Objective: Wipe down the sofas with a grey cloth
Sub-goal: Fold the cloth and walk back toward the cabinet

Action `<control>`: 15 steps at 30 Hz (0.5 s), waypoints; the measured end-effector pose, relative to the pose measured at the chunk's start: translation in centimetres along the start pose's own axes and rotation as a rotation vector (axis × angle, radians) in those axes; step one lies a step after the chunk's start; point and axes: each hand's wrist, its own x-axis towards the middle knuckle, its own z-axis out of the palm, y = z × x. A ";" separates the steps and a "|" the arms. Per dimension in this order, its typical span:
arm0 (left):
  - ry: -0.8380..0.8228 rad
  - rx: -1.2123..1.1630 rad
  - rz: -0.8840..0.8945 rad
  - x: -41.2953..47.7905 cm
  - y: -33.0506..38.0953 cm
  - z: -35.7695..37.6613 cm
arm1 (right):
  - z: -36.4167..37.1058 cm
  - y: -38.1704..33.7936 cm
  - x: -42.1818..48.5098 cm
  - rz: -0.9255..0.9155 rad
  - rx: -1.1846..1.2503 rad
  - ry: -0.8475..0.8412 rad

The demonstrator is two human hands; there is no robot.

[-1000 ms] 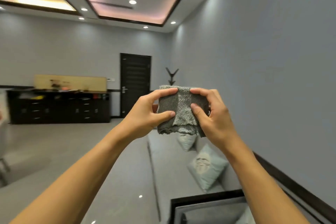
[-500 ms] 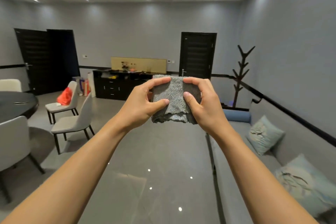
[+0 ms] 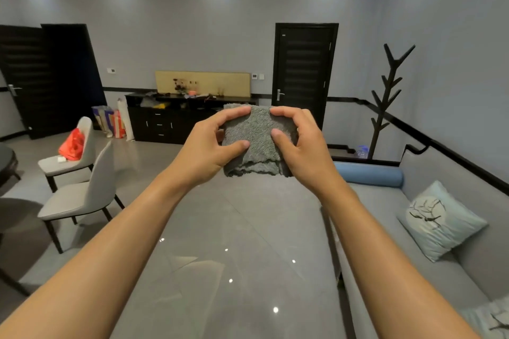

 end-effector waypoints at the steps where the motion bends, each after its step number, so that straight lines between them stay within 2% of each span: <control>1: -0.008 -0.005 -0.002 1.9 -2.0 0.2 | 0.9 2.0 1.4 0.008 -0.004 0.002; 8: -0.061 -0.051 0.037 18.5 -20.8 1.1 | 10.4 18.8 14.7 0.014 -0.078 0.026; 15: -0.112 -0.098 0.043 38.5 -35.8 -1.0 | 18.6 32.5 33.1 0.039 -0.135 0.037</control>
